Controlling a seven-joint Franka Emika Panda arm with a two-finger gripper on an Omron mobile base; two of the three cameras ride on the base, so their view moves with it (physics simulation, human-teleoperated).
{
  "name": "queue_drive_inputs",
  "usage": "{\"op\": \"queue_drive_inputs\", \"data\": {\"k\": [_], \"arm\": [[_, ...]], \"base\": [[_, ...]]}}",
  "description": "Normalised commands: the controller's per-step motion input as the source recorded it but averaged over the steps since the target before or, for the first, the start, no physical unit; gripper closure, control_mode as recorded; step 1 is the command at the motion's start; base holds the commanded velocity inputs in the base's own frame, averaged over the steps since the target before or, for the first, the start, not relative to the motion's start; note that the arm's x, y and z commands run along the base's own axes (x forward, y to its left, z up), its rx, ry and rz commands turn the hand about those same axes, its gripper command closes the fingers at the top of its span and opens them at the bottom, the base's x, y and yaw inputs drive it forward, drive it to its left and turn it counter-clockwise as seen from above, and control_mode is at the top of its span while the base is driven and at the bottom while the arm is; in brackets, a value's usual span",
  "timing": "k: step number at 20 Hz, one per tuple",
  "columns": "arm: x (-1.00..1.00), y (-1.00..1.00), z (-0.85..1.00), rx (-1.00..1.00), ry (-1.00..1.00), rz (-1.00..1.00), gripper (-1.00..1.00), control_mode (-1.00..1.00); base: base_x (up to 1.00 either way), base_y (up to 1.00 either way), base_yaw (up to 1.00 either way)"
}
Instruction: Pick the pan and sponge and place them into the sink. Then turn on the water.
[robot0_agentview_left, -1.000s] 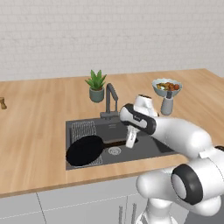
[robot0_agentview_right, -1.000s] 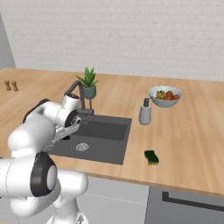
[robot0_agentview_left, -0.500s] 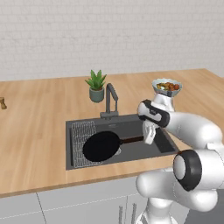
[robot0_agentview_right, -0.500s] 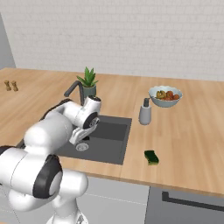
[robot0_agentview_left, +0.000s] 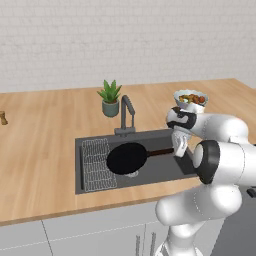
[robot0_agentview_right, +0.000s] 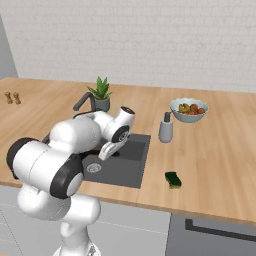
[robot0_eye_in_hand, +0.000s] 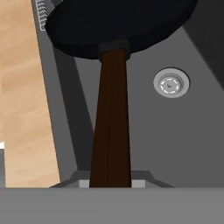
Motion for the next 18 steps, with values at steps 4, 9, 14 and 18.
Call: {"op": "queue_drive_inputs", "data": {"k": [4,9,14,18], "arm": [[0.13,-0.39,-0.05,0.00,0.00,0.03,1.00,-1.00],[0.04,-0.28,-0.25,-0.01,0.00,0.03,1.00,-1.00],[0.00,0.00,-0.41,-0.04,-0.01,0.02,1.00,-1.00],[0.04,0.00,-0.28,-0.01,0.00,0.00,1.00,-1.00]], "base": [[0.00,0.00,0.00],[0.00,0.00,0.00],[0.00,0.00,0.00],[0.00,0.00,0.00]]}}
